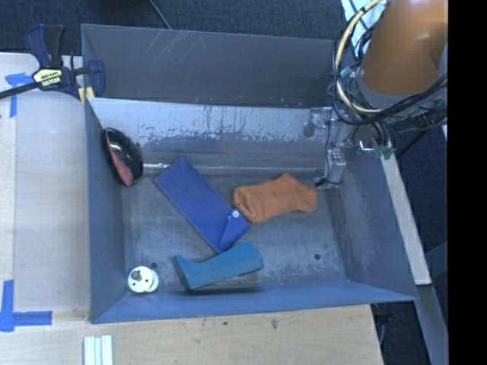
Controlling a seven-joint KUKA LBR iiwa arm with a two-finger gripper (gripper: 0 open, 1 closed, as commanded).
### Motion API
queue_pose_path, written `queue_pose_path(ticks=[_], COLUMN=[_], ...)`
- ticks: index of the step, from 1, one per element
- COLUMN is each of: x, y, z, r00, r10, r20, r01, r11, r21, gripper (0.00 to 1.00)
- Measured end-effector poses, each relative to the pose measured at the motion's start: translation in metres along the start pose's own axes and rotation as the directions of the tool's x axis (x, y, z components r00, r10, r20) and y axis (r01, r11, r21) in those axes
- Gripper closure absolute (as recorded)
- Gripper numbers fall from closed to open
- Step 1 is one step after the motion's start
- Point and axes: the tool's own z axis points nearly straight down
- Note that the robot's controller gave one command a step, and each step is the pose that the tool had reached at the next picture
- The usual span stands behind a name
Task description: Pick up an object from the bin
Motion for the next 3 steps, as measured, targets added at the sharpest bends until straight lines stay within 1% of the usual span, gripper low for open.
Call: queue_pose_path(ticks=[1,2,3], x=[-0.001,0.000,0.008], y=[0.000,0.020,0.049], z=[-0.005,0.072,0.082], r00=[1.000,1.000,0.999], r10=[-0.001,-0.010,-0.050], r20=[0.009,0.012,0.007], r01=[0.001,0.010,0.050], r11=[1.000,1.000,0.999], r21=[0.001,0.001,0.000], gripper=[0.00,0.00,0.00])
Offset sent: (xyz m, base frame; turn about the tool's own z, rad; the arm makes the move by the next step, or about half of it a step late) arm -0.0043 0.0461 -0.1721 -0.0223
